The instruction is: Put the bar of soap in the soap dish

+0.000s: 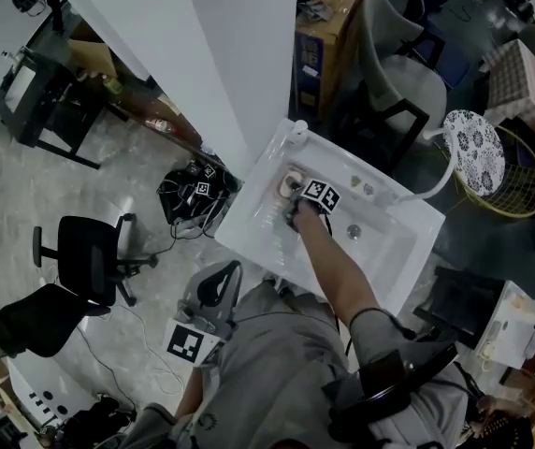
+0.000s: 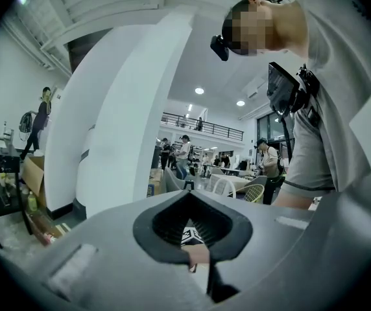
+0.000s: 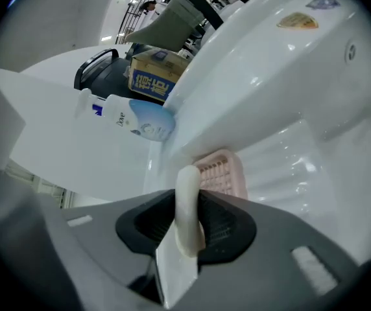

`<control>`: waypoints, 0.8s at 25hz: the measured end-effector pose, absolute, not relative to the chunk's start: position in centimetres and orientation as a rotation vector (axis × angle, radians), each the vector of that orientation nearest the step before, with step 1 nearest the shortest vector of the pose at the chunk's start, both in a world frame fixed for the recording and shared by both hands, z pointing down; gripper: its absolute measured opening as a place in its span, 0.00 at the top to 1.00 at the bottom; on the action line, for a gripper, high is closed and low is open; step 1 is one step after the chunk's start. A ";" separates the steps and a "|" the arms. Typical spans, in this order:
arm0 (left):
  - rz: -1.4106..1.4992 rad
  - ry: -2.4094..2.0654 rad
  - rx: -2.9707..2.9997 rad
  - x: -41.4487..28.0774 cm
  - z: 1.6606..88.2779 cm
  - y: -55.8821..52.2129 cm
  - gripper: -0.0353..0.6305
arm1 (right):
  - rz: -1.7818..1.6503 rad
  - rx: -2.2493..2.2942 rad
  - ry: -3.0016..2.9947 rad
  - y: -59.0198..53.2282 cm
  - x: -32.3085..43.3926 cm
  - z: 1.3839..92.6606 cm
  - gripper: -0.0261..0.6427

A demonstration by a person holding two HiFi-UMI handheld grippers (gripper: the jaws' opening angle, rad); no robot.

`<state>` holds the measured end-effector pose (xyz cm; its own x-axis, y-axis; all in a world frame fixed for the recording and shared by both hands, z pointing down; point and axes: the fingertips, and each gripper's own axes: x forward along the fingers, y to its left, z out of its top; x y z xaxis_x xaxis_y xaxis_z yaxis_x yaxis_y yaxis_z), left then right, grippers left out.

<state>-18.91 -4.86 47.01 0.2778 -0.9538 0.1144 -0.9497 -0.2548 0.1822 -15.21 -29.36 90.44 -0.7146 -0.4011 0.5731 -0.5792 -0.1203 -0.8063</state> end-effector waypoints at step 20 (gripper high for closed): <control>-0.025 -1.776 2.332 -18.3 47.3 -5.0 0.95 | 1.813 1.224 -1.998 -30.8 -14.5 89.2 0.53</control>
